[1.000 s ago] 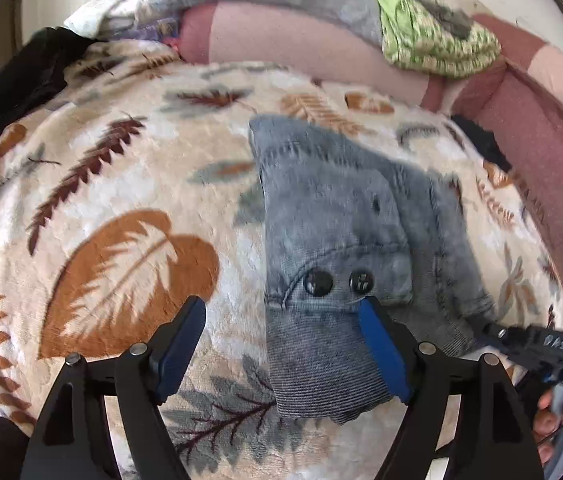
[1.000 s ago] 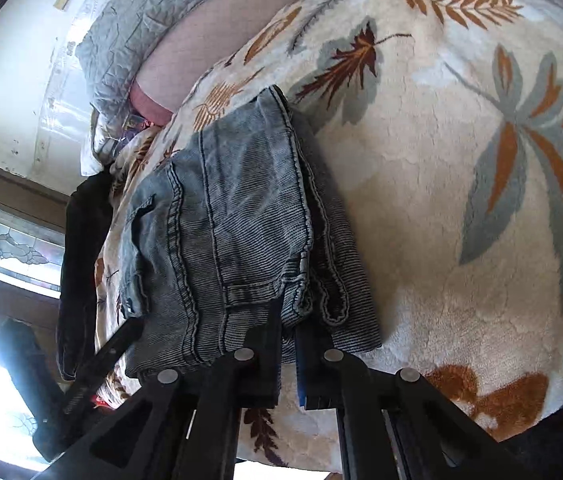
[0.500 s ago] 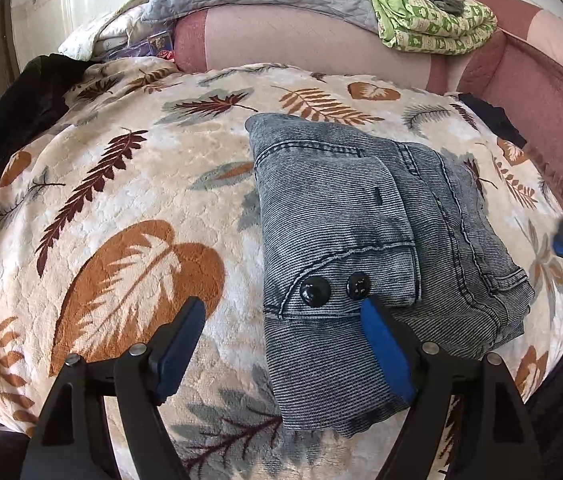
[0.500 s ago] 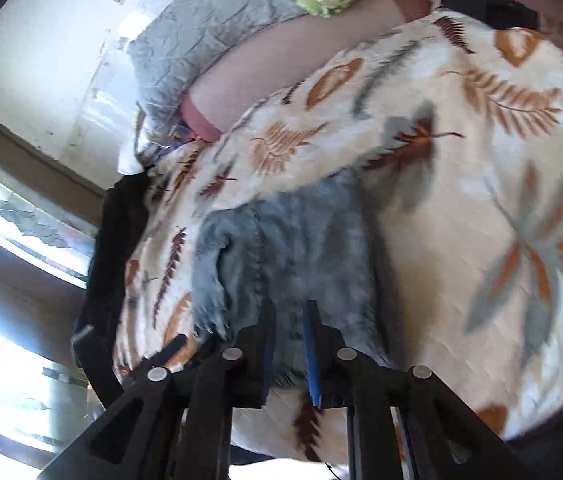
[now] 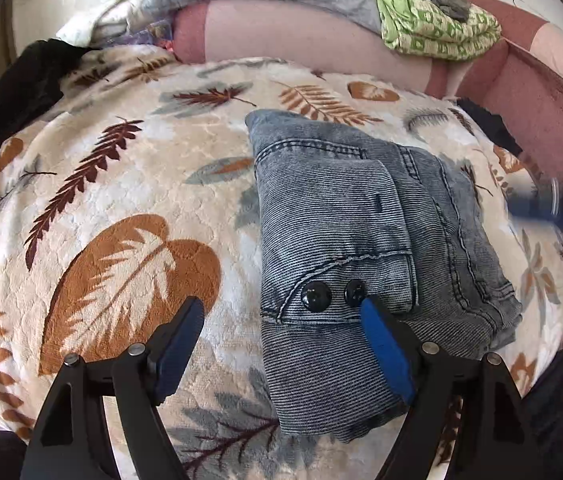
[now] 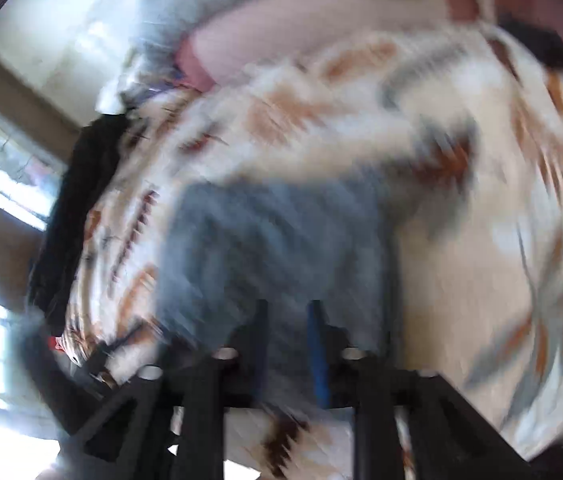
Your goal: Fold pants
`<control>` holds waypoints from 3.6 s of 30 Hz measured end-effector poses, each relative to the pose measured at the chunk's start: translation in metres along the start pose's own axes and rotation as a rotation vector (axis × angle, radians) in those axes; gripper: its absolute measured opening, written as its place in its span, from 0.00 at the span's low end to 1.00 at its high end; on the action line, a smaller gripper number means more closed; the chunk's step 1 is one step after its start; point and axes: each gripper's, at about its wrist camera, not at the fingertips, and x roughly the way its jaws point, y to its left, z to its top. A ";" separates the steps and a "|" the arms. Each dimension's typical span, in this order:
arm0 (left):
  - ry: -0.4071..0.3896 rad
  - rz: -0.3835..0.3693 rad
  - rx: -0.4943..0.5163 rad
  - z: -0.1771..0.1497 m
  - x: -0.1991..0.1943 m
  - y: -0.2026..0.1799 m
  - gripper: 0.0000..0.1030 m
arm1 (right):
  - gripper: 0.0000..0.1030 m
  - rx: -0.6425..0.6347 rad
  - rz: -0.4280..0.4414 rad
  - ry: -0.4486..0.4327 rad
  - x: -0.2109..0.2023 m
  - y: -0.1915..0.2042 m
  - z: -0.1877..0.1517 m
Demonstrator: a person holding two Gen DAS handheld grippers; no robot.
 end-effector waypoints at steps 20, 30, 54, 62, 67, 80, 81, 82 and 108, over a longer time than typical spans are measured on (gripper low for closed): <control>-0.013 -0.065 -0.058 -0.003 0.005 0.010 0.79 | 0.15 -0.356 -0.289 0.443 0.188 0.124 0.104; -0.022 -0.062 -0.055 -0.005 0.006 0.009 0.79 | 0.14 -0.198 -0.384 0.190 0.143 0.077 0.129; -0.025 -0.075 -0.068 -0.005 0.008 0.011 0.80 | 0.25 -0.168 -0.052 0.128 0.066 0.058 0.069; -0.034 -0.065 -0.056 -0.007 0.006 0.007 0.80 | 0.31 -0.063 -0.160 0.184 0.085 -0.003 0.026; -0.029 -0.067 -0.067 -0.007 0.006 0.009 0.80 | 0.33 -0.136 -0.120 0.067 0.040 0.018 0.003; -0.030 -0.059 -0.067 -0.007 0.006 0.008 0.81 | 0.42 -0.147 -0.156 0.078 0.023 0.003 -0.053; -0.031 -0.059 -0.065 -0.007 0.005 0.008 0.81 | 0.44 -0.153 -0.195 0.122 0.036 -0.003 -0.061; -0.027 -0.066 -0.061 -0.007 0.006 0.007 0.81 | 0.44 -0.156 -0.188 0.124 0.046 -0.010 -0.066; -0.018 0.057 0.010 -0.010 -0.001 0.001 0.83 | 0.55 -0.018 -0.174 0.030 0.012 -0.059 -0.110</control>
